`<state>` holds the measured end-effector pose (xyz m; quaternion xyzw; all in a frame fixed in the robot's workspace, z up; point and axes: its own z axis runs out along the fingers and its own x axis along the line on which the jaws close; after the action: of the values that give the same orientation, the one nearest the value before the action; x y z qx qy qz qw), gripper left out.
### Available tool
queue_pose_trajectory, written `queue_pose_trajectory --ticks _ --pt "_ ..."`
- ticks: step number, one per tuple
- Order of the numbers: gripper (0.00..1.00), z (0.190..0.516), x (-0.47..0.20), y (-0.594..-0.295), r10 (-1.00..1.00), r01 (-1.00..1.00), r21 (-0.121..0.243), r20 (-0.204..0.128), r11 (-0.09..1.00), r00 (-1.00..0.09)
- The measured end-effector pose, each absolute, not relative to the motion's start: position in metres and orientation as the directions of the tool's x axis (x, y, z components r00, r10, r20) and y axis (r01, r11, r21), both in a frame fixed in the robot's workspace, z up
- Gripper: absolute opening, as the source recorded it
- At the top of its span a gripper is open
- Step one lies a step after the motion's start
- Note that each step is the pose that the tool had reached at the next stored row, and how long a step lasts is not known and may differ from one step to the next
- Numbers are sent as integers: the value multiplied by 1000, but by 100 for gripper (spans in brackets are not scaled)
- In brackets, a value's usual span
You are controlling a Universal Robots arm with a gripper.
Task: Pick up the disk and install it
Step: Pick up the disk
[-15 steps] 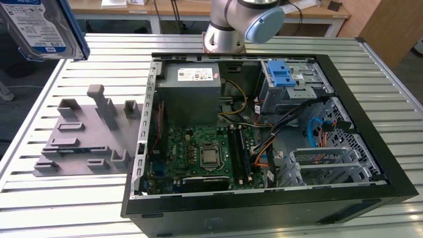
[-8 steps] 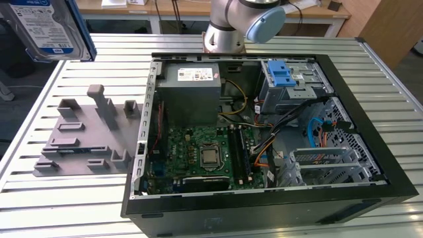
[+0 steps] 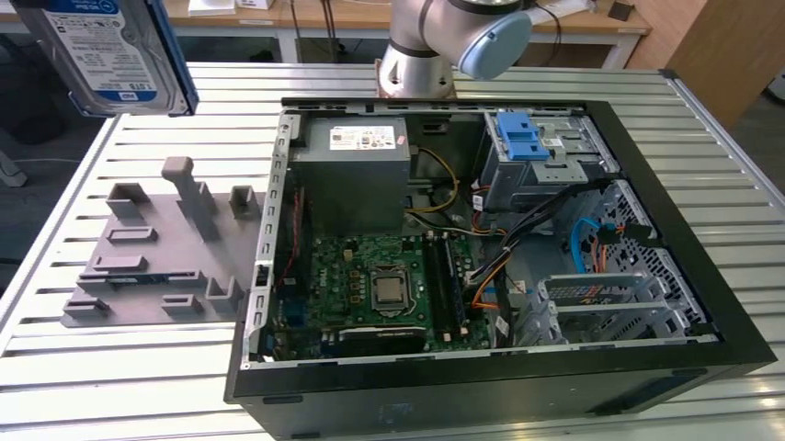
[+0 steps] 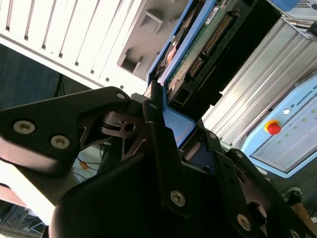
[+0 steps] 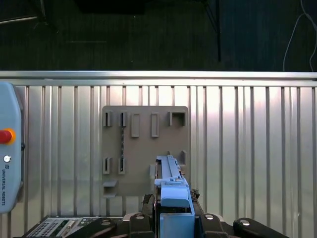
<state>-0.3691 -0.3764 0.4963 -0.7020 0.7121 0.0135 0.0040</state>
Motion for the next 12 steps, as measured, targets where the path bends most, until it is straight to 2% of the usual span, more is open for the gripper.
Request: queue_pose_trajectory --ticks 12 --pt "36 496 -354 -388 -1000 -1000 16 -25 14 -15"
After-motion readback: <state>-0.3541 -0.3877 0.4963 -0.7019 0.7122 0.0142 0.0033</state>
